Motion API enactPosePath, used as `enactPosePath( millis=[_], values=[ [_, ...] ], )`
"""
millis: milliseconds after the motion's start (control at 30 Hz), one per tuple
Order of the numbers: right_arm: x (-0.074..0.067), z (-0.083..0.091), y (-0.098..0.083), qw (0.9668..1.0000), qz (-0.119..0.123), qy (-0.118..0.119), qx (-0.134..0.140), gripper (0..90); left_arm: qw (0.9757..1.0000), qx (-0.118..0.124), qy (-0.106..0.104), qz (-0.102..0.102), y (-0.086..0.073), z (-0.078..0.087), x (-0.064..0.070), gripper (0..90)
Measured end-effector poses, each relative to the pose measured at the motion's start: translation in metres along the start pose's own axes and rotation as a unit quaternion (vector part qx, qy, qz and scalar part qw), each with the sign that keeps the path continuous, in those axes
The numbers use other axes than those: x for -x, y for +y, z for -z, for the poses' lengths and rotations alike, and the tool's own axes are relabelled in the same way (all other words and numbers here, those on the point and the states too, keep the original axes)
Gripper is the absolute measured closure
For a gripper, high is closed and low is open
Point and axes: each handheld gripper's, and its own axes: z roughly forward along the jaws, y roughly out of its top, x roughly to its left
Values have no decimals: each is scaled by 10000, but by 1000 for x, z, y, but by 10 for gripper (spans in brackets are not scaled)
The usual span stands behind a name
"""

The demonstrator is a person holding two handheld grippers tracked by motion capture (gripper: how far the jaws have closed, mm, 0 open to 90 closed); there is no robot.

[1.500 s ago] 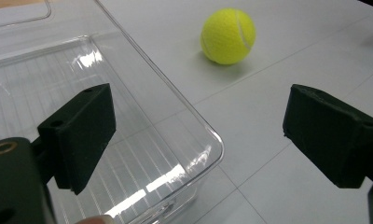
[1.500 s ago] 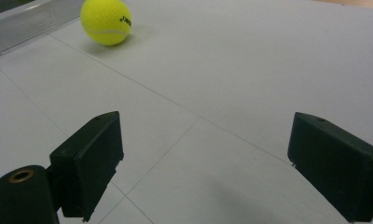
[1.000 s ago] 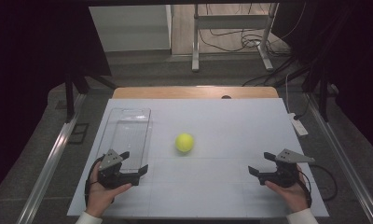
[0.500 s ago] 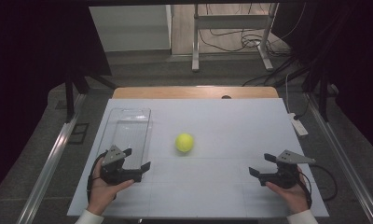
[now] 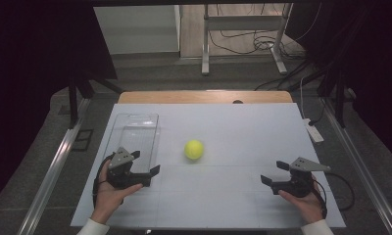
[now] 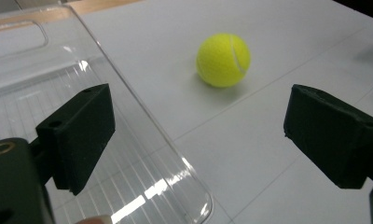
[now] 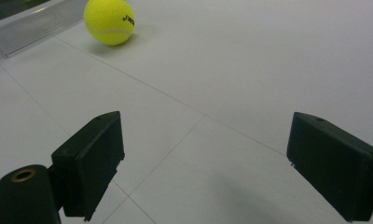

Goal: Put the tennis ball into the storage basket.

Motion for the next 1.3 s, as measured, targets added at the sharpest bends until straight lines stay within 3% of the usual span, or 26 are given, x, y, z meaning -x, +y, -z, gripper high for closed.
enactPosePath(
  millis=[233,633,1300],
  values=[
    [1,-2,1,10000,-2,-2,34,113,9997,-168,-176,-99,7,-6,5,96],
    [2,-4,1,10000,11,-8,17,113,9986,-352,-298,-261,15,-16,12,96],
    [3,0,-1,10000,-27,-64,27,111,9974,-366,-546,-312,34,-31,21,94]
  ],
)
